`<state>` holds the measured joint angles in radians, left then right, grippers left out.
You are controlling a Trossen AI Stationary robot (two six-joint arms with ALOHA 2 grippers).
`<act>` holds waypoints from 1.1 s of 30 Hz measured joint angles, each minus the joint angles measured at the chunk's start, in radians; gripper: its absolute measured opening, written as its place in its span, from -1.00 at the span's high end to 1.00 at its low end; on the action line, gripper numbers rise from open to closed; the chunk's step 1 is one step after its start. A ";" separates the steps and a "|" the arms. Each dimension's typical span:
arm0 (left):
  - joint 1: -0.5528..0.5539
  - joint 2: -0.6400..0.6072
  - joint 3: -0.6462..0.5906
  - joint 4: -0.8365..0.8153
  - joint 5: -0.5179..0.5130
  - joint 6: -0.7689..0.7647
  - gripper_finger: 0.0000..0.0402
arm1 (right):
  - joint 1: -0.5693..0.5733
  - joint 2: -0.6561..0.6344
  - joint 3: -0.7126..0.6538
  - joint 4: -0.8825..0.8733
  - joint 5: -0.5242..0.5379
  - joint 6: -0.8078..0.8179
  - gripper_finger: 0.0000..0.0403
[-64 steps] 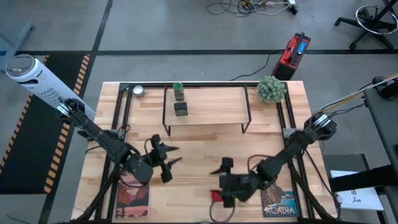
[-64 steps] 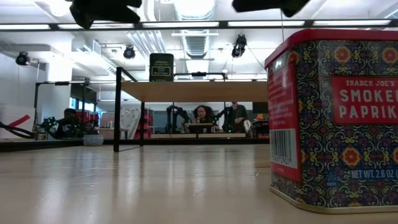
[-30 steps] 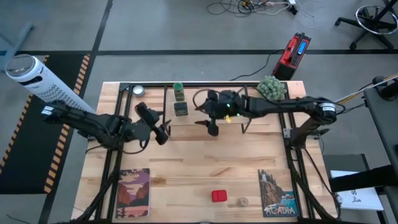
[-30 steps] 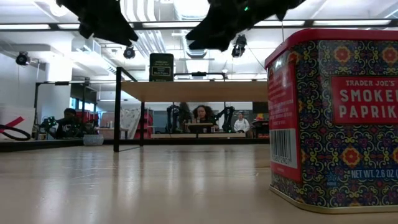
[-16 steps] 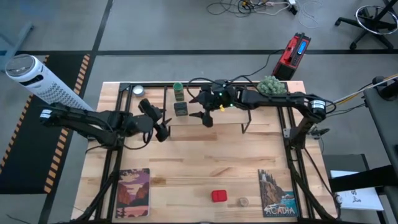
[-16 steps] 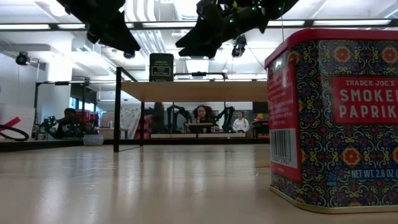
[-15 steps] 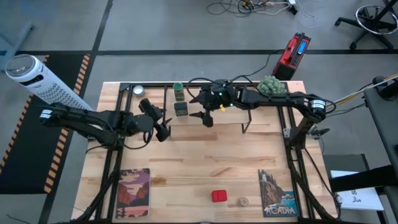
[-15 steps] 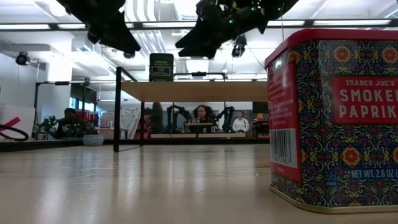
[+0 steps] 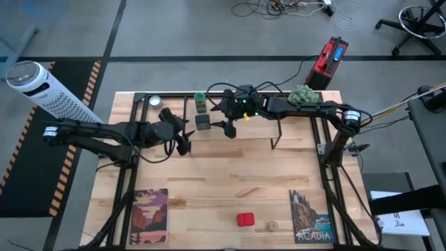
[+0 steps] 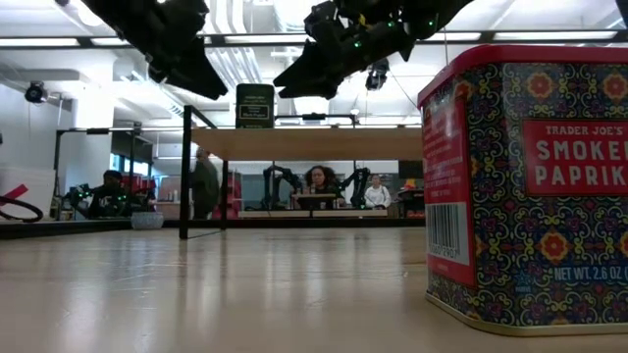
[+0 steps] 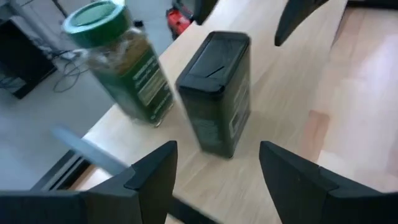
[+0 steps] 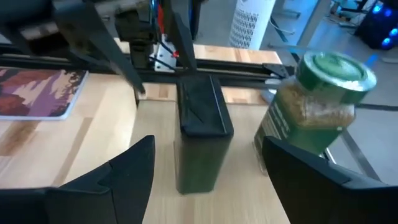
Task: Shelf spices
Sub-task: Remove the black seasoning can from the shelf
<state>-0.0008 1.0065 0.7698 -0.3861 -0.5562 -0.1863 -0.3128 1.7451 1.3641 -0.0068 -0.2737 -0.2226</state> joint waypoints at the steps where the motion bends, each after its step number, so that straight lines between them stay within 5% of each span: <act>1: 0.004 0.000 -0.009 0.011 0.000 0.003 -0.07 | 0.000 0.000 0.001 0.001 -0.006 0.000 -0.34; 33: 0.019 0.072 -0.034 0.178 0.026 0.054 -0.10 | -0.015 0.068 0.014 0.088 -0.078 0.047 -0.33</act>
<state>0.0181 1.0788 0.7361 -0.2079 -0.5301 -0.1319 -0.3278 1.8133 1.3782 0.0817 -0.3521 -0.1753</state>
